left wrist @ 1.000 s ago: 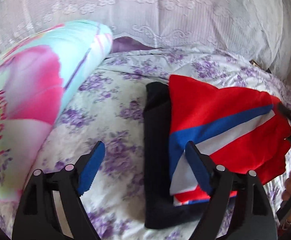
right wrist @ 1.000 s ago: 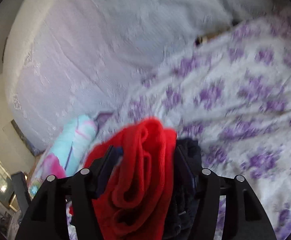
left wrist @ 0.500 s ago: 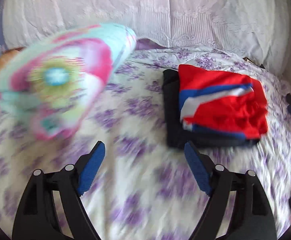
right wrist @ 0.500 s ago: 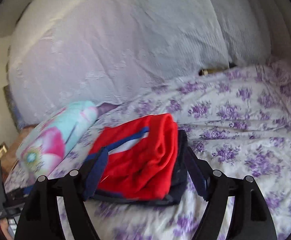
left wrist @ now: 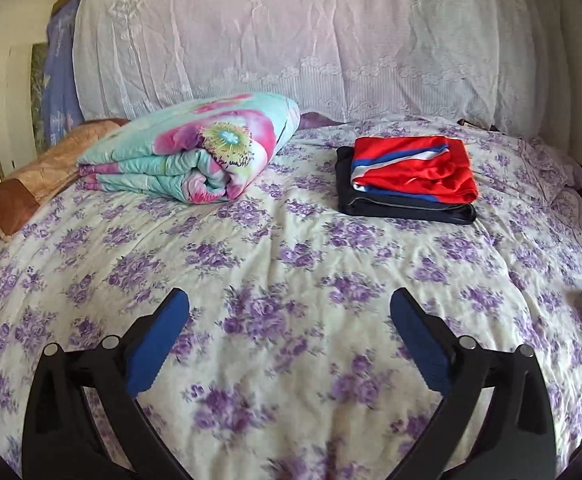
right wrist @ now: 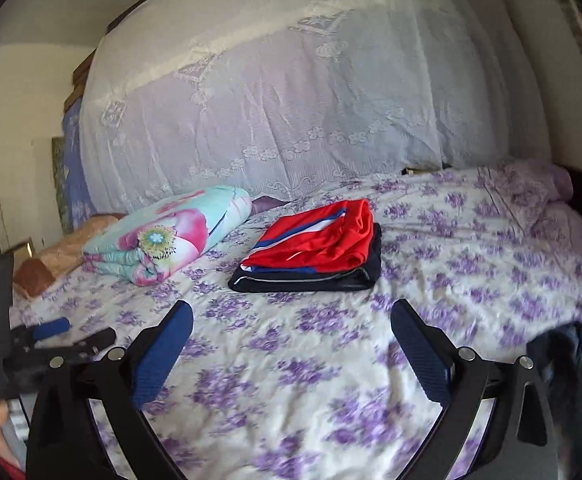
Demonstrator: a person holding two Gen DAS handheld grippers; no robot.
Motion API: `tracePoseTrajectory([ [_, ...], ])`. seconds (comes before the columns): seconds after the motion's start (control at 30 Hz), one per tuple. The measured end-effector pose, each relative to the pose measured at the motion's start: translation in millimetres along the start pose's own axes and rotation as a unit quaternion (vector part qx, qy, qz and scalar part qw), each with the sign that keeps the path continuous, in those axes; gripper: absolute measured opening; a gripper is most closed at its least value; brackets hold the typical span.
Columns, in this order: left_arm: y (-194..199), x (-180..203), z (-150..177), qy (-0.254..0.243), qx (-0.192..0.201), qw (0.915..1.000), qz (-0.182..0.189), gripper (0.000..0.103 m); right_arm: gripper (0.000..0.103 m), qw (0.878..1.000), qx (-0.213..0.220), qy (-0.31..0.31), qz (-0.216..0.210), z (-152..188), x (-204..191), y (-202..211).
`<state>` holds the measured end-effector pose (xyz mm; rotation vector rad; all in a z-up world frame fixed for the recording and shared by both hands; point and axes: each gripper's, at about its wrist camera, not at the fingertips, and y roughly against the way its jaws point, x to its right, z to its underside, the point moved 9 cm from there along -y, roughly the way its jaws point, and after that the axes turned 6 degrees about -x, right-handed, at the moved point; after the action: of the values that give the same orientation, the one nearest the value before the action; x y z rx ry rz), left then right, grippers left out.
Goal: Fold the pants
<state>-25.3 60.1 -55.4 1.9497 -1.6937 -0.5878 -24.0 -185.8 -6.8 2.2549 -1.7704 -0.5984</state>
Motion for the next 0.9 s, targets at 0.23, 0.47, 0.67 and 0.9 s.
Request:
tracePoseTrajectory([
  [0.23,17.5,21.8,-8.2,-0.03,0.031,0.999,-0.006,0.098,0.1,0.999,0.016,0.022,0.035,8.2,3.6,5.0],
  [0.47,-5.2,56.9,-69.6,-0.053,0.049,0.9974,0.01,0.098,0.1,0.995,0.043,0.012,0.088,-70.3,17.7,-26.9],
  [0.67,-38.3,72.6,-122.1,-0.026,0.054,0.998,0.02,0.098,0.1,0.993,0.074,-0.055,0.077,-100.3,35.4,-59.0],
  [0.9,-85.5,74.4,-103.9,-0.057,0.035,0.9977,0.006,0.098,0.1,0.993,0.049,-0.017,0.105,-74.0,46.6,-99.8],
])
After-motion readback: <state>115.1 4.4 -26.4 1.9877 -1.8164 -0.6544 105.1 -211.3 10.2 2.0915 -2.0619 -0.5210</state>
